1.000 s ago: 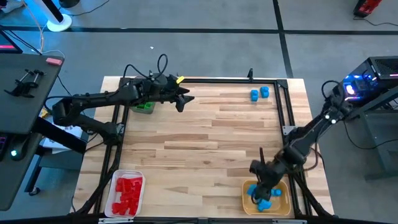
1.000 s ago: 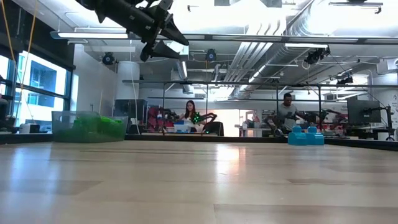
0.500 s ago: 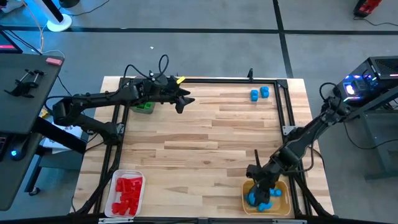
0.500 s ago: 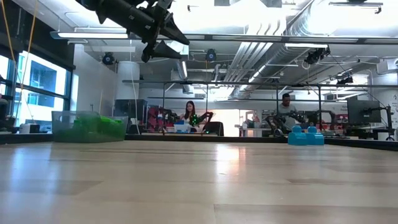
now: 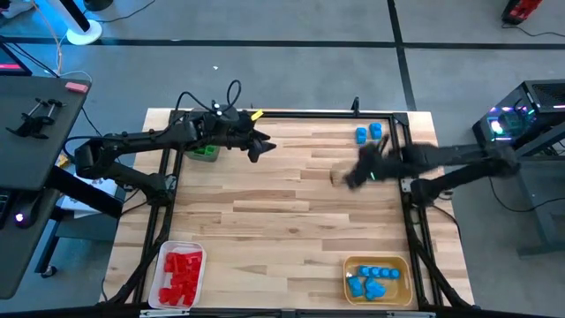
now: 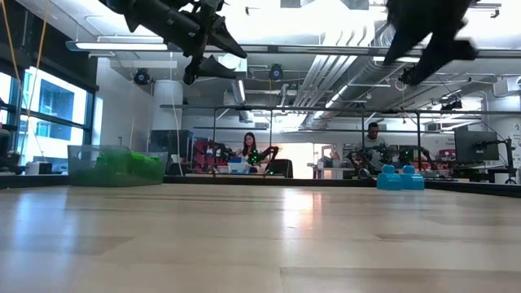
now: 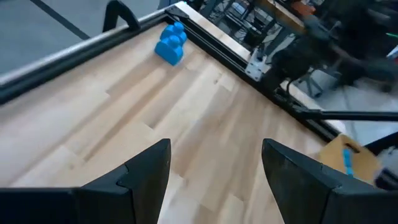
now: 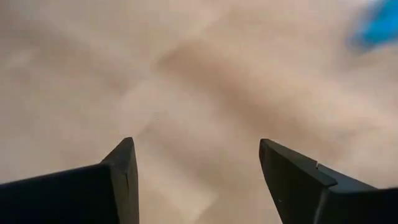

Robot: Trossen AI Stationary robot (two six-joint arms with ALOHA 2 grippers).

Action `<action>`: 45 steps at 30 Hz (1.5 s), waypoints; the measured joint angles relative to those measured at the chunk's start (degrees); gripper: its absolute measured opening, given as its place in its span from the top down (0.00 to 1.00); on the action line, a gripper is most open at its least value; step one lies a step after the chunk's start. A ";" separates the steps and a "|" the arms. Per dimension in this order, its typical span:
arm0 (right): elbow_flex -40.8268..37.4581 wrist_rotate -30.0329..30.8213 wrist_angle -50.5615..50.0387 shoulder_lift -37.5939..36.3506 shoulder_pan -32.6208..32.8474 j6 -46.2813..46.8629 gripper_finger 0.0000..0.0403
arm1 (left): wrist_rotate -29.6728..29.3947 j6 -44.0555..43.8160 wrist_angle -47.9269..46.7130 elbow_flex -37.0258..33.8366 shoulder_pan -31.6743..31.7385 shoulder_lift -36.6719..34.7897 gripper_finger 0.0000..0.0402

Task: Sort blocks
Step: Put the blue game piece into the yellow bin

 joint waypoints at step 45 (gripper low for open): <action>-0.07 -5.63 18.28 36.50 -56.27 -23.23 0.64 | -0.99 -8.75 2.21 0.00 -7.13 0.00 0.40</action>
